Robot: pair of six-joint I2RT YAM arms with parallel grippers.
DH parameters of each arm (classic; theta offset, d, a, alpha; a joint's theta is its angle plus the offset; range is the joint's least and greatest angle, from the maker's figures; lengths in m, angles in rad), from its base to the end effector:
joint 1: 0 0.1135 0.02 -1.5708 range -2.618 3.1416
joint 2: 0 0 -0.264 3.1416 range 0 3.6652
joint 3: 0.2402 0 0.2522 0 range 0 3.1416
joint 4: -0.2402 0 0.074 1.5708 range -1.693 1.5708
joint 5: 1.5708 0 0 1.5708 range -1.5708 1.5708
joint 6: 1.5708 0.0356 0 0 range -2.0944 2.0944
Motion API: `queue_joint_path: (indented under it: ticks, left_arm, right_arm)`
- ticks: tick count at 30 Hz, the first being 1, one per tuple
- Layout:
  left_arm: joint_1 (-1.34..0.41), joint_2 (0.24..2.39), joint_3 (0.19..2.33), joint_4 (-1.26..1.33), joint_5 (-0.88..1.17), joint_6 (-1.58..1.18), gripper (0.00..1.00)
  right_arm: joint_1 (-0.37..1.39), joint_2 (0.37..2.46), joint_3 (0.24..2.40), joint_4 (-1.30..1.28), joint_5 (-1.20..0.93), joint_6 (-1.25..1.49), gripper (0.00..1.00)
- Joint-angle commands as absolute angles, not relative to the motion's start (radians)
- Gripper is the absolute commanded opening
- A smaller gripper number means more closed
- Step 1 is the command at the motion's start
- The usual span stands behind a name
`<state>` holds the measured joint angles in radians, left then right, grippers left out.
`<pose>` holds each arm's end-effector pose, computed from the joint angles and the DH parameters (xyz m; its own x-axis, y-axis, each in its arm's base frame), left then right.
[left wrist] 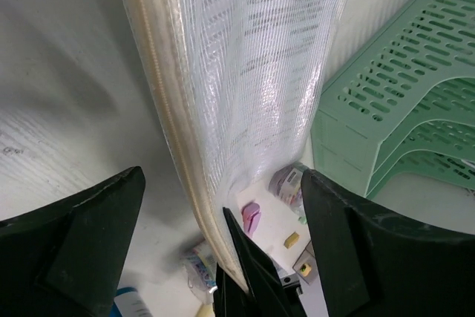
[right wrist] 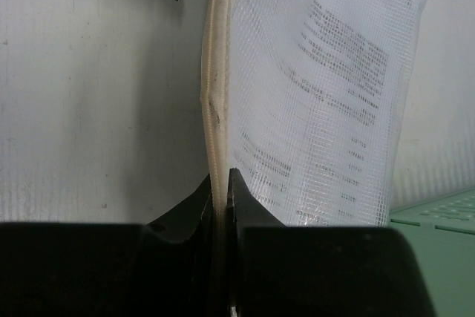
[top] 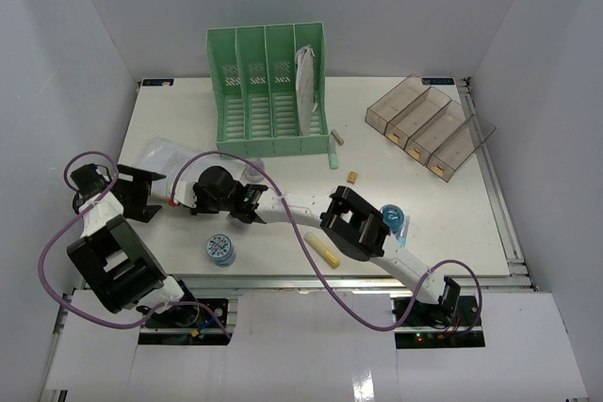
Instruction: Organize the desk
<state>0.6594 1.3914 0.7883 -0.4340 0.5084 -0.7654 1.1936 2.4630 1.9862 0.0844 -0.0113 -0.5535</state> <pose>0.2178 0.1469 0.1933 -0.2555 -0.9638 -0.0765 -0.7162 0.2418 -0.6547 0.2103 0.5319 0.1782 0.3709 -0.4909 -0.7883 -0.8681 0.1182 -0.4820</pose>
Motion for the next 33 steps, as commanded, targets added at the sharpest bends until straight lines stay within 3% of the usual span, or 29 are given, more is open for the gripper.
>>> queue_joint_path:
  ticks: [1, 7, 10, 18, 21, 24, 25, 27, 28, 29, 30, 31, 33]
  left_arm:
    - [0.665, 1.392, 0.827, -0.463, 0.481, -0.756, 0.98]
    - [0.669, 1.448, 0.866, -0.46, 0.438, -0.761, 0.97]
    - [0.671, 1.511, 0.914, -0.45, 0.422, -0.782, 0.9]
    - [0.676, 1.612, 1.0, -0.434, 0.434, -0.795, 0.51]
    - [0.676, 1.63, 1.017, -0.428, 0.463, -0.794, 0.19]
    - [0.677, 1.614, 1.022, -0.422, 0.488, -0.787, 0.01]
    - [0.678, 1.601, 1.024, -0.421, 0.49, -0.783, 0.0]
    - [0.679, 1.567, 1.029, -0.419, 0.486, -0.777, 0.0]
    - [0.678, 1.533, 1.037, -0.419, 0.479, -0.773, 0.0]
    - [0.679, 1.503, 1.047, -0.418, 0.472, -0.773, 0.0]
    - [0.679, 1.476, 1.056, -0.418, 0.465, -0.775, 0.0]
    - [0.68, 1.452, 1.064, -0.416, 0.458, -0.777, 0.0]
    - [0.679, 1.393, 1.085, -0.412, 0.439, -0.789, 0.0]
  right_arm:
    - [1.179, 2.379, 2.006, 0.17, -0.036, -0.494, 0.08]
    - [1.166, 2.349, 2.004, 0.164, -0.06, -0.468, 0.08]
    - [1.164, 2.307, 1.972, 0.163, -0.085, -0.449, 0.08]
    - [1.155, 2.255, 1.959, 0.115, -0.208, -0.388, 0.08]
    - [1.156, 2.247, 1.95, 0.104, -0.241, -0.377, 0.08]
    - [1.158, 2.236, 1.933, 0.104, -0.243, -0.382, 0.12]
    - [1.158, 2.23, 1.928, 0.103, -0.242, -0.383, 0.16]
    - [1.158, 2.209, 1.916, 0.094, -0.238, -0.394, 0.36]
    - [1.158, 2.199, 1.913, 0.084, -0.238, -0.401, 0.63]
    - [1.157, 2.186, 1.912, 0.066, -0.237, -0.412, 0.8]
    - [1.156, 2.171, 1.911, 0.044, -0.236, -0.425, 0.91]
    - [1.152, 2.15, 1.908, 0.025, -0.243, -0.439, 0.96]
    - [1.135, 2.109, 1.901, -0.049, -0.288, -0.466, 0.9]
